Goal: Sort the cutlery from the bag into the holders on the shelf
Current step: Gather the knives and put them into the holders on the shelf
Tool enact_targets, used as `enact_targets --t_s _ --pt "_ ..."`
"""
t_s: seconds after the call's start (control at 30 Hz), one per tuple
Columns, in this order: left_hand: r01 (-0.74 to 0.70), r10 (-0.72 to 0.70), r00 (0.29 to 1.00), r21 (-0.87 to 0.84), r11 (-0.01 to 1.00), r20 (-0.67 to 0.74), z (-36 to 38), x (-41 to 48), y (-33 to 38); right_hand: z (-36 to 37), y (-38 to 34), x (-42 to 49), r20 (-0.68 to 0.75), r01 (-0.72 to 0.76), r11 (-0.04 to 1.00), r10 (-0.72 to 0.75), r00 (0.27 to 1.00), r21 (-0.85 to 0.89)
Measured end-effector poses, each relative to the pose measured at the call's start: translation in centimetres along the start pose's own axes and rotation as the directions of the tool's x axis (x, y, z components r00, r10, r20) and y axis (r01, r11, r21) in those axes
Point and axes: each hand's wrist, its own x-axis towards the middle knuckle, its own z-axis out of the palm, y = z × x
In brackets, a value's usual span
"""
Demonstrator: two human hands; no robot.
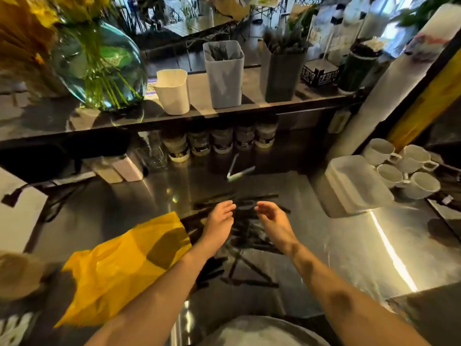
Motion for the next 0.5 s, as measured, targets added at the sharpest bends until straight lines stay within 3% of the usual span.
enact_targets --t_s 0.2,0.33,0.5 --pt "0.159 -0.161 0.986 -0.046 0.986 -0.036 -0.2 -1.3 -3.0 0.9 3.8 -2.5 -0.03 -0.069 0.996 0.068 0.997 -0.047" --pt "0.228 -0.227 0.974 0.016 0.974 -0.022 0.5 -1.7 -4.6 0.0 5.9 -4.0 -0.06 -0.123 0.985 0.117 0.991 -0.119" --pt "0.288 -0.292 0.956 0.091 0.953 0.04 2.0 -2.5 -6.7 -0.8 8.7 -5.1 -0.102 -0.154 0.938 0.128 0.987 -0.31"
